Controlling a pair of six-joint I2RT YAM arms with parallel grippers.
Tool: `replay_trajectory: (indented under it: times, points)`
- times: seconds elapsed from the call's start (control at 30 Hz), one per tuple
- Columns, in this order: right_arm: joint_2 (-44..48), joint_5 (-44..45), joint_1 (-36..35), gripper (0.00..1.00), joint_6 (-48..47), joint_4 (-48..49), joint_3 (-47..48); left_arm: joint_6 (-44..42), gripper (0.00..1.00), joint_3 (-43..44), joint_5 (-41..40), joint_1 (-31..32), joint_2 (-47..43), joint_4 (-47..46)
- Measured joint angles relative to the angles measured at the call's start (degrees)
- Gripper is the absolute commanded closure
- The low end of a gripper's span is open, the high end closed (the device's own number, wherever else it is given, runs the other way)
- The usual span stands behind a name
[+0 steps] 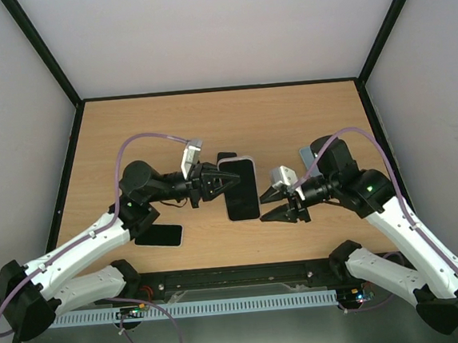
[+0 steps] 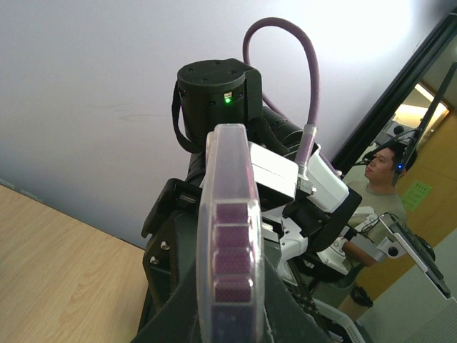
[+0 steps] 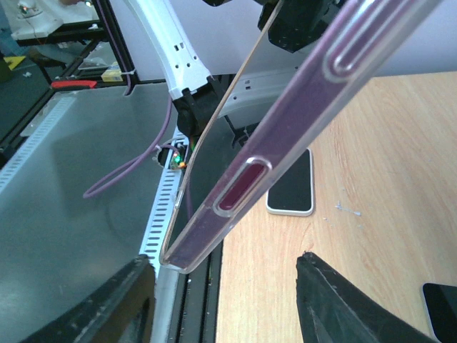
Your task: Take the phone out of the phone case
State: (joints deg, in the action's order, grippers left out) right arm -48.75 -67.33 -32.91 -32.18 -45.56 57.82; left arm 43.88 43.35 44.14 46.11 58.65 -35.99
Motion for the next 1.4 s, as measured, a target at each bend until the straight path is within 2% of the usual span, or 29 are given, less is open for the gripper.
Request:
replay_trajectory:
  times: [0.47, 0.8, 1.17, 1.4]
  points:
    - [-1.6, -2.3, -0.8, 0.66, -0.5, -0.9, 0.1, 0.2, 0.98, -0.4, 0.2, 0.2, 0.3, -0.7]
    - [-1.8, -2.5, -1.4, 0.81, 0.2, -0.6, 0.1, 0.9, 0.98, -0.4, 0.2, 0.4, 1.5, -1.4]
    - [-0.9, -1.6, -1.8, 0.84, -8.2, -6.7, 0.1, 8.6, 0.98, -0.2, 4.9, 1.4, 6.7, -7.6]
    - [0.2, -2.0, -2.4, 0.85, -13.0, -7.2, 1.8, 14.6, 0.98, -0.2, 5.7, 2.3, 7.8, -14.4]
